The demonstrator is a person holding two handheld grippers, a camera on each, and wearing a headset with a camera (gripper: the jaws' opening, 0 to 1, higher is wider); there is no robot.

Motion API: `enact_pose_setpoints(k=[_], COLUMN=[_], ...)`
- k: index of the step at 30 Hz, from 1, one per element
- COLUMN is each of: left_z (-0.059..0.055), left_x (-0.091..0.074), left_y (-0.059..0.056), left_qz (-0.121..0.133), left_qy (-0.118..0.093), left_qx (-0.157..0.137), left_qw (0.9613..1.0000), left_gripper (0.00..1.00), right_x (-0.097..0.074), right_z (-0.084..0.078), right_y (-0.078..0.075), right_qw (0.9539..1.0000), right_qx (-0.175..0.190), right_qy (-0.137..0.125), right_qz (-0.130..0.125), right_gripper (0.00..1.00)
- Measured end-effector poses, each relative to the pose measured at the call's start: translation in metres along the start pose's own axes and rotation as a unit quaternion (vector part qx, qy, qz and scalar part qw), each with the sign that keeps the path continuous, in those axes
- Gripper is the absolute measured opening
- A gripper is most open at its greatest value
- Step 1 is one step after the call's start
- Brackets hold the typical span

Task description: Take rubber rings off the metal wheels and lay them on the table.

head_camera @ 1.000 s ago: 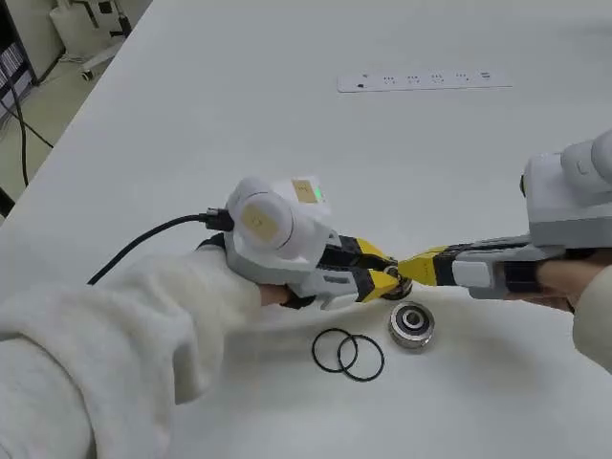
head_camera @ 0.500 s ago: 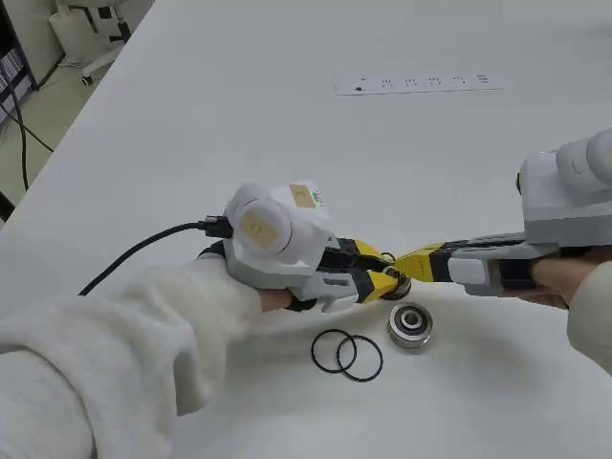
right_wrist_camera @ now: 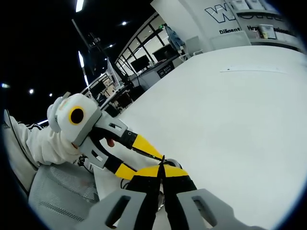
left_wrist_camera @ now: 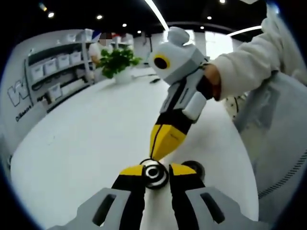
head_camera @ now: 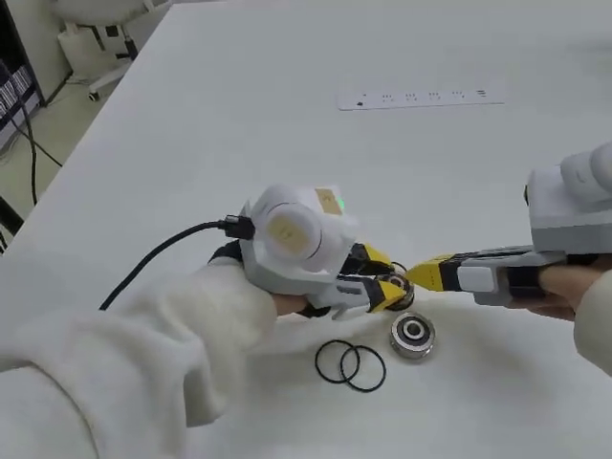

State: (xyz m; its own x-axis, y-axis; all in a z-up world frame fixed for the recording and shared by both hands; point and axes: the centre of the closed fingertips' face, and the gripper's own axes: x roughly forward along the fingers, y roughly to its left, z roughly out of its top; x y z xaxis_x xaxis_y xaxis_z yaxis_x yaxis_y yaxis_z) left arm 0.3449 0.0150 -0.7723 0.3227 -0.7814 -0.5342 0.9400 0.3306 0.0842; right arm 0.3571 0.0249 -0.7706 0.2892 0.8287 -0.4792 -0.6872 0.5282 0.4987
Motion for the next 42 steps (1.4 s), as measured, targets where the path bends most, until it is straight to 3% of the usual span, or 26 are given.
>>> enact_pose_setpoints(k=[2, 7, 13, 19, 22, 24, 28, 32, 33, 34, 35, 42], left_z=[0.005, 0.018, 0.028, 0.046, 0.057, 0.059, 0.048, 0.035, 0.026, 0.023, 0.021, 0.009], left_x=[-0.003, -0.014, -0.035, -0.074, -0.100, -0.119, -0.145, -0.161, -0.165, -0.167, -0.169, -0.177], left_y=[0.000, 0.000, 0.002, 0.010, 0.020, 0.023, 0.020, 0.014, 0.011, 0.009, 0.006, -0.012], left_qz=[0.004, 0.008, 0.024, 0.056, 0.090, 0.109, 0.133, 0.148, 0.148, 0.151, 0.151, 0.137], left_qy=[0.000, -0.011, -0.008, -0.045, -0.083, -0.098, -0.090, -0.079, -0.057, -0.051, -0.049, -0.049], left_qx=[0.021, 0.011, 0.023, 0.003, -0.029, -0.040, -0.036, -0.042, -0.042, -0.034, -0.024, -0.041], left_qw=[0.9998, 0.9998, 0.9994, 0.9974, 0.9920, 0.9884, 0.9863, 0.9848, 0.9865, 0.9867, 0.9870, 0.9885], left_gripper=[0.24, 0.32, 0.40, 0.48, 0.52, 0.55, 0.56, 0.59, 0.60, 0.61, 0.62, 0.67], right_x=[-0.001, -0.005, -0.013, -0.026, -0.028, -0.028, -0.028, -0.028, -0.027, -0.026, -0.026, -0.021], right_z=[0.002, 0.007, 0.022, 0.049, 0.054, 0.056, 0.061, 0.061, 0.059, 0.059, 0.058, 0.054], right_y=[0.003, 0.009, 0.015, 0.036, 0.049, 0.056, 0.066, 0.075, 0.077, 0.078, 0.079, 0.094], right_qw=[1.0000, 0.9998, 0.9993, 0.9969, 0.9959, 0.9951, 0.9937, 0.9922, 0.9923, 0.9923, 0.9923, 0.9918], right_qx=[-0.003, -0.015, -0.020, -0.024, -0.024, -0.024, -0.026, -0.022, -0.023, -0.023, -0.022, -0.025], right_qy=[-0.001, -0.010, -0.032, -0.072, -0.077, -0.081, -0.088, -0.094, -0.092, -0.092, -0.091, -0.082], right_qz=[0.000, 0.002, 0.004, 0.020, 0.040, 0.050, 0.065, 0.078, 0.079, 0.080, 0.081, 0.094], right_gripper=[0.00, 0.00, 0.00, 0.00, 0.00, 0.00, 0.00, 0.00, 0.00, 0.00, 0.00, 0.00])
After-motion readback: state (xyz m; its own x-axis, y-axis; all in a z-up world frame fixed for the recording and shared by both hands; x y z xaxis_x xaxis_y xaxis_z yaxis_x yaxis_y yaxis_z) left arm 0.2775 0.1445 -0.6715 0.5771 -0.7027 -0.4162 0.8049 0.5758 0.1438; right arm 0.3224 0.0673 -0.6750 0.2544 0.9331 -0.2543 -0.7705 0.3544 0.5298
